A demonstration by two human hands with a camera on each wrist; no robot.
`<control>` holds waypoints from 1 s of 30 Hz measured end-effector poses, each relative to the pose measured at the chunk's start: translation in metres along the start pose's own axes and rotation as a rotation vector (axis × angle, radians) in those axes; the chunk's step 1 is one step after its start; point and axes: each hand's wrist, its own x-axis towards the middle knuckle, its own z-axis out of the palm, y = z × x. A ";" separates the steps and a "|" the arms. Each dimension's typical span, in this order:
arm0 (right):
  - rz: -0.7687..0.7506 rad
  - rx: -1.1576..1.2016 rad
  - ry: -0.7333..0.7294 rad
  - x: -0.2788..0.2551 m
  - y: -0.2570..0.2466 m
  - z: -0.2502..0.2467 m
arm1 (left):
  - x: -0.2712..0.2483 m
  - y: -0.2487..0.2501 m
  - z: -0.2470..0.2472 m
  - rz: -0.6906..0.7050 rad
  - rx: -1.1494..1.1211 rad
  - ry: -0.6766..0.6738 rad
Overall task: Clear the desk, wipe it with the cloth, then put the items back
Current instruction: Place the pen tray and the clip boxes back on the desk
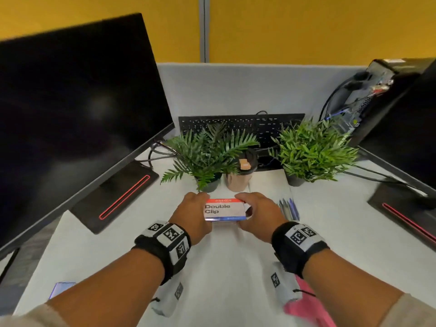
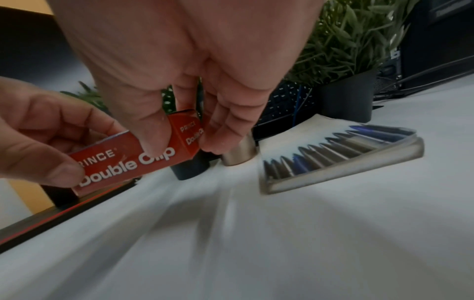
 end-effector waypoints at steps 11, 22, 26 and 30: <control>-0.037 -0.039 -0.127 0.048 0.047 -0.011 | 0.051 0.019 0.038 -0.148 -0.016 -0.023; -0.005 -0.100 -0.117 0.057 0.057 -0.002 | 0.062 0.022 0.043 -0.156 0.021 0.000; -0.004 -0.093 -0.123 0.052 0.056 -0.005 | 0.055 0.025 0.039 -0.158 0.020 -0.026; 0.032 -0.028 0.007 0.039 0.051 -0.012 | 0.036 0.021 0.027 -0.168 0.051 -0.044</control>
